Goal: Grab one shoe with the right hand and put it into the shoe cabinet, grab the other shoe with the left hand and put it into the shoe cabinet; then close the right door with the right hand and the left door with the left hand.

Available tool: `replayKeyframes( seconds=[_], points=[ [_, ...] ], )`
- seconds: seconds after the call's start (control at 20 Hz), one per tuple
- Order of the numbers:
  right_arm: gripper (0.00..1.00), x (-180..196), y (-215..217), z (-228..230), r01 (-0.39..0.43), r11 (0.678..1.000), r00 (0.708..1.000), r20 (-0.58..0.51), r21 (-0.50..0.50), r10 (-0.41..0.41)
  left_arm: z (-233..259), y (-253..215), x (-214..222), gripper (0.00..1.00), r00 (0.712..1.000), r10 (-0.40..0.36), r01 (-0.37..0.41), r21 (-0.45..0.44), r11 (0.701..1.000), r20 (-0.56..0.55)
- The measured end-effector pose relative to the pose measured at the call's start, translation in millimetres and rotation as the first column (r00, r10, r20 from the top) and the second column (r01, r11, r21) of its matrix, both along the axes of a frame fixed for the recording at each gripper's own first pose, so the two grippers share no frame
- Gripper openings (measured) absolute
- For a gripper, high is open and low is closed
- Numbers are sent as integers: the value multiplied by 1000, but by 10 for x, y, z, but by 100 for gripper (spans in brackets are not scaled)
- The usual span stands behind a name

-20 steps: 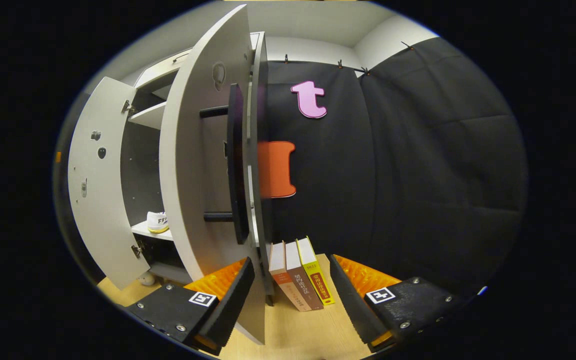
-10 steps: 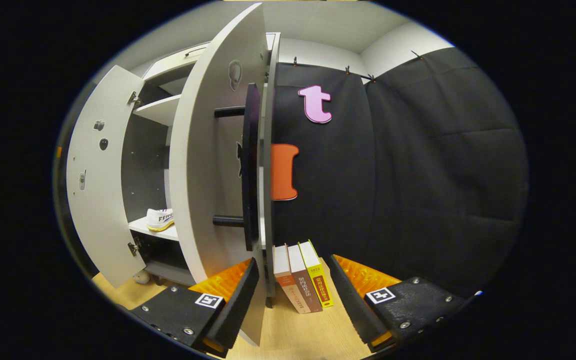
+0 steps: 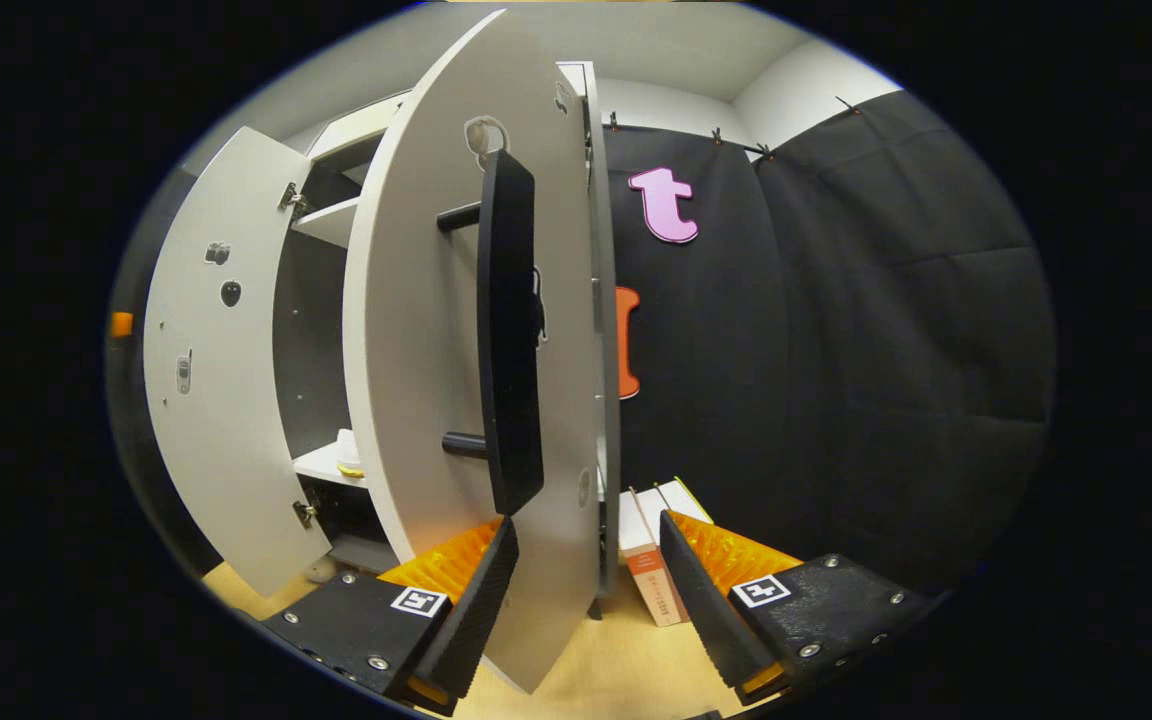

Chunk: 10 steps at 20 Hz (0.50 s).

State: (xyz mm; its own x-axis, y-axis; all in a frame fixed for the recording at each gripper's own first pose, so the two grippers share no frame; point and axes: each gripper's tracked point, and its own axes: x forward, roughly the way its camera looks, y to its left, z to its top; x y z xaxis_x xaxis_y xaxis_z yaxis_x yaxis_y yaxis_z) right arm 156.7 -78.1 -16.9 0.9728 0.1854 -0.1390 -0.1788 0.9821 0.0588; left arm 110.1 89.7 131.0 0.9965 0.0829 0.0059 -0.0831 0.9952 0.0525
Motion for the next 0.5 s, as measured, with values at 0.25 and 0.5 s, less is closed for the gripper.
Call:
replayKeyframes(
  seconds=[0.25,0.5],
  points=[
    [88,133,193,25,17,999,1000,7,52,-18,-71,213,14,97,1000,9,-9,-4,1000,-10],
    [88,227,390,36,-6,999,1000,21,43,5,-131,441,-11,97,999,36,-36,-12,999,-20]
  ],
)
